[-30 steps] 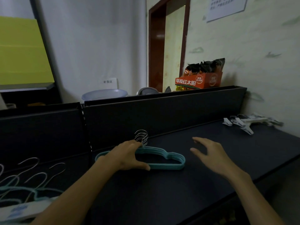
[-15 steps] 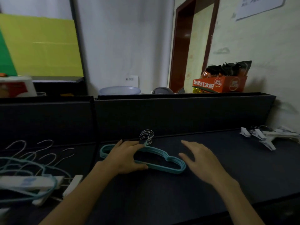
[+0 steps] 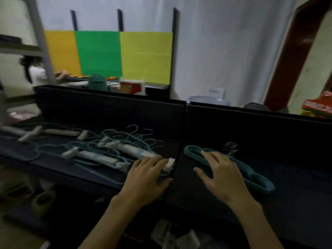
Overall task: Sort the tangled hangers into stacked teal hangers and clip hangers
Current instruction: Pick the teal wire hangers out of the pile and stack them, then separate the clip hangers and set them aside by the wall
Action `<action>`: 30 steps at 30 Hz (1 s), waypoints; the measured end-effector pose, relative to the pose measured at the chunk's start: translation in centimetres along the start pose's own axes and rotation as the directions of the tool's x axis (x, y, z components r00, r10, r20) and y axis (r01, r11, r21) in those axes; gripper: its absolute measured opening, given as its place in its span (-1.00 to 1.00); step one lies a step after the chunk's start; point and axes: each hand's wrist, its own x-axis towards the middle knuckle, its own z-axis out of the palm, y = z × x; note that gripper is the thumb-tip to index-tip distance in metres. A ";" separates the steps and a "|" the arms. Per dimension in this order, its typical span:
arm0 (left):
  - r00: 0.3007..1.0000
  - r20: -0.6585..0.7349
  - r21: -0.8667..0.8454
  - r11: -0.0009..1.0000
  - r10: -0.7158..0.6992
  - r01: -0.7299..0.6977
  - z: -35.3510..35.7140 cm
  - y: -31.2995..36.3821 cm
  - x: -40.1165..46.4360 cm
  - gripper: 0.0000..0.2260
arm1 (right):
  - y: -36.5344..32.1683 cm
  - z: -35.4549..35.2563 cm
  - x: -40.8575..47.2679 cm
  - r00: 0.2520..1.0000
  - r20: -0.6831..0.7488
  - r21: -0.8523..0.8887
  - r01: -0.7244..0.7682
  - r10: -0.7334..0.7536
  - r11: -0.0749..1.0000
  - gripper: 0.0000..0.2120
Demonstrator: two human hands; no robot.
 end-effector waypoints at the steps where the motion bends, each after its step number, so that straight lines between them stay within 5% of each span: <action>1: 0.999 -0.005 0.031 0.998 -0.049 0.050 -0.7 -1.3 -1.9 -0.47 | -1.8 0.3 -0.3 0.999 0.003 0.013 0.035 -0.035 0.999 -0.40; 6: 0.950 -0.045 0.119 0.942 -0.310 0.314 -3.3 -6.8 -12.4 -0.49 | -11.0 2.5 -3.8 0.972 0.044 0.159 0.219 -0.229 0.963 -0.42; 12: 0.797 0.022 0.170 0.788 -0.603 0.592 -2.9 -12.2 -25.1 -0.45 | -20.0 6.7 -8.1 0.863 0.212 0.306 0.388 -0.459 0.870 -0.41; 30: 0.583 -0.046 0.250 0.555 -0.811 0.793 -4.6 -28.5 -28.3 -0.32 | -35.4 19.8 2.2 0.684 0.316 0.435 0.511 -0.657 0.741 -0.39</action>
